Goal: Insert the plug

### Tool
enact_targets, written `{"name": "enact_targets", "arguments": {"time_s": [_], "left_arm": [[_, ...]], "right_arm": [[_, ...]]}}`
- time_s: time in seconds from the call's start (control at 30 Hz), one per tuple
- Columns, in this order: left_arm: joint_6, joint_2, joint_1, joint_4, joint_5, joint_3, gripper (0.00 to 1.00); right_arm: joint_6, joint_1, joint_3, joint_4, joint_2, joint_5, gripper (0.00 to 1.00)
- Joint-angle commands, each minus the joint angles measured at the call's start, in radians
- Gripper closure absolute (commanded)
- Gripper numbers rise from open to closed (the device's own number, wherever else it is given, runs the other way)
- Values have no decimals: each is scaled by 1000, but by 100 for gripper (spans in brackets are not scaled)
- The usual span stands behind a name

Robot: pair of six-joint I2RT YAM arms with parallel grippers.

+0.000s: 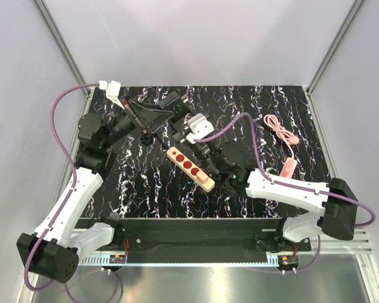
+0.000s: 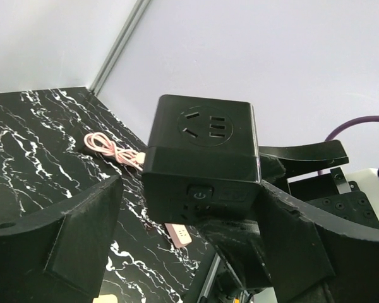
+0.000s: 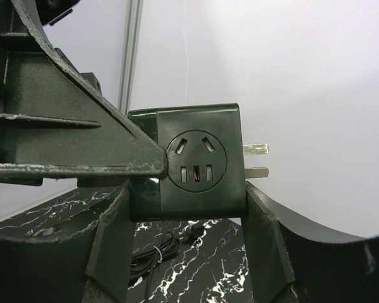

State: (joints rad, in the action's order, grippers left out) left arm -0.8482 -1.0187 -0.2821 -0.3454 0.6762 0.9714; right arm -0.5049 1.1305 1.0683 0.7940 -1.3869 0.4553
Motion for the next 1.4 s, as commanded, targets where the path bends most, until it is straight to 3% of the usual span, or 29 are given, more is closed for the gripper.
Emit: {"name": "enact_targets", "arguments": {"time_s": [0.0,0.13,0.3,0.5,0.6,0.7,0.73,0.8,0.83,0.9,0.93,0.97,1.0,1.17,1.3,1.37], "left_arm": [[-3,-6,-23,-67,-41,12,15],[-15,-15,-31,-95,-43,3,17],[-29,-8,-32,-110,-47,-3,29],[-58,6,-32,-121,-81,-20,28],[-69,8,-32,-136,-83,-26,39],[-75,5,-34,-142,-76,-25,63],[-75,2,-32,-141,-69,-23,78],[-55,-1,-32,-89,-67,-13,93],[-45,-4,-32,-58,-70,6,100],[-6,-6,-32,3,-67,16,100],[9,-4,-32,29,-61,33,100],[29,-6,-31,67,-60,47,100],[73,-6,-31,145,-53,62,100],[254,-24,-17,435,-20,185,100],[547,-101,-15,796,-70,337,100],[627,-176,-15,978,-119,417,100]], "right_arm": [[31,11,47,111,-1,16,100],[65,12,47,111,0,-7,100],[89,11,42,108,3,-14,100],[112,11,15,108,15,3,100],[118,11,13,108,14,11,100],[124,11,19,94,14,5,100],[126,11,21,88,14,6,96],[129,11,21,85,9,16,84],[132,11,19,80,8,20,67],[143,11,6,59,17,23,48],[150,12,-4,13,23,23,33],[161,11,-16,-11,46,29,8],[196,11,-55,-38,66,31,1],[373,11,-218,-307,308,0,0],[712,12,-301,-602,526,11,0],[790,11,-286,-833,609,37,0]]}}
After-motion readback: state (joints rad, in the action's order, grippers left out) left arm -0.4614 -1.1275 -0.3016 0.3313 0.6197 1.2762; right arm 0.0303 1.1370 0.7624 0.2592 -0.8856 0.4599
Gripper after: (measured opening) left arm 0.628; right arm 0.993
